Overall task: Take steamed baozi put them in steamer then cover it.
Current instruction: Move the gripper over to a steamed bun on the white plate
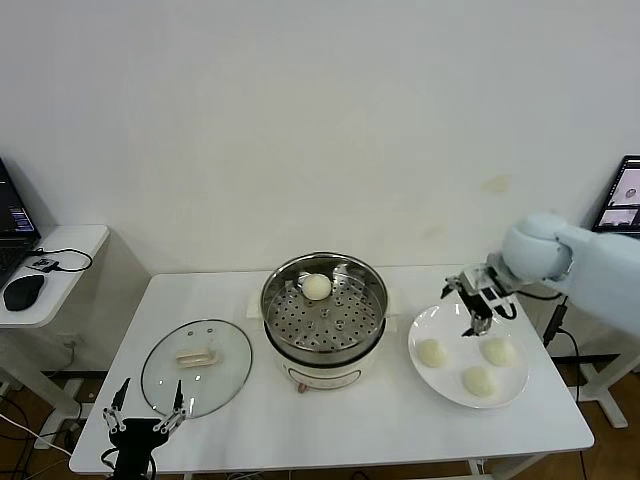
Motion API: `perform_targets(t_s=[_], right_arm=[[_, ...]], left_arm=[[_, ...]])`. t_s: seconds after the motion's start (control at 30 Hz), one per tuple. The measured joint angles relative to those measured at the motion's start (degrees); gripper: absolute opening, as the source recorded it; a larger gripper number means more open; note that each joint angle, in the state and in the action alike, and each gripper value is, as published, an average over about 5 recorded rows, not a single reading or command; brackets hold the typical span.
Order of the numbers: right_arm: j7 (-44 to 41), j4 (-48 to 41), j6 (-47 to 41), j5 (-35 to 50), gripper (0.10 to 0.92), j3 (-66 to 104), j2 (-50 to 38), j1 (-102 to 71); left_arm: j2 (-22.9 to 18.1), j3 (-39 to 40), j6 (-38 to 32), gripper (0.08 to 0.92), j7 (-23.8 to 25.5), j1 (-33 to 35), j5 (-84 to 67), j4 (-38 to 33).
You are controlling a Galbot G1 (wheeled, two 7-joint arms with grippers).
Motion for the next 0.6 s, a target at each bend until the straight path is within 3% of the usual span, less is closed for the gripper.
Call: perform_targets(t_s=[0.6], right_arm=[[1.5,-10.4,-0.4,-5.8,0.823,13.3,5.7,-20.0]], left_arm=[[-0.1,-1.2,0.1,0.823,0.1,0.1,0.2,1.2]])
